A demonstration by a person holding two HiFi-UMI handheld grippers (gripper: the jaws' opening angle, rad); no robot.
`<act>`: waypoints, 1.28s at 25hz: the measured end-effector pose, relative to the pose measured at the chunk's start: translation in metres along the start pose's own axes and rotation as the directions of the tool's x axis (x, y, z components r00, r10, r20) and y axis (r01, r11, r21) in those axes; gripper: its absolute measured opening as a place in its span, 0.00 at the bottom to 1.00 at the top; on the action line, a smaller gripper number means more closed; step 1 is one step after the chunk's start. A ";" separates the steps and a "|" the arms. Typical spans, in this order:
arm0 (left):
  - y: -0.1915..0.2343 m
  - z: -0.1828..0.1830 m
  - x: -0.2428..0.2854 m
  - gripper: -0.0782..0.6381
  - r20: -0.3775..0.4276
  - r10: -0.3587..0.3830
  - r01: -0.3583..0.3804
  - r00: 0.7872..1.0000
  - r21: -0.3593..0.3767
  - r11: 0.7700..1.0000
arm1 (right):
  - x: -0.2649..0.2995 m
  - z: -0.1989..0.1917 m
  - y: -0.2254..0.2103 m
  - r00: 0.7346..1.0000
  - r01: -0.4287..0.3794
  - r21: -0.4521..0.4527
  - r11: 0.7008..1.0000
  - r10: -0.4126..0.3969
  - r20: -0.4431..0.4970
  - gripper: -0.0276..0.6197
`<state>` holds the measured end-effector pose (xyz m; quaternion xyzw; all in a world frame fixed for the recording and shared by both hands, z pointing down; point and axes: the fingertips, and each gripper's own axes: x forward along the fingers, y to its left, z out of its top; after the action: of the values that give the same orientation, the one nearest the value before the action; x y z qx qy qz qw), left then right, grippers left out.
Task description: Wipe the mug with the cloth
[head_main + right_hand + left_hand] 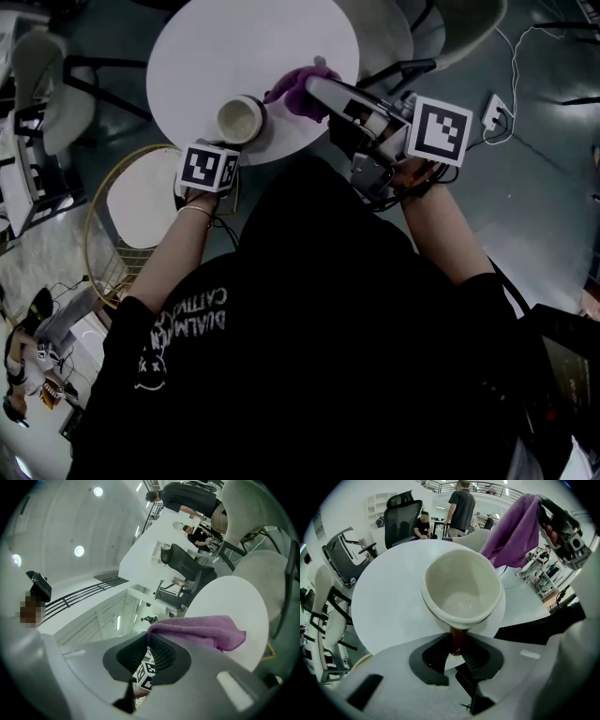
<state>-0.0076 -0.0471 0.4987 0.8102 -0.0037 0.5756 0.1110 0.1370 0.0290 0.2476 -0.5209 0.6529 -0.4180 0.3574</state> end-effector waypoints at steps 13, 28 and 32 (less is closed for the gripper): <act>-0.003 -0.007 -0.004 0.21 0.026 -0.014 0.014 1.000 -0.011 1.000 | -0.010 -0.013 0.008 0.999 0.051 -0.041 0.998 -0.051 -0.008 0.09; -0.001 -0.005 -0.004 0.21 0.023 -0.008 0.009 1.000 -0.021 1.000 | -0.009 -0.015 0.006 0.998 0.055 -0.049 0.997 -0.057 -0.033 0.09; -0.001 -0.005 -0.004 0.21 0.023 -0.007 0.008 1.000 -0.019 1.000 | -0.010 -0.015 0.005 0.998 0.056 -0.054 0.997 -0.058 -0.036 0.09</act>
<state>-0.0131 -0.0454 0.4967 0.8155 -0.0074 0.5660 0.1208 0.1241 0.0420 0.2493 -0.5405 0.6553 -0.4202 0.3192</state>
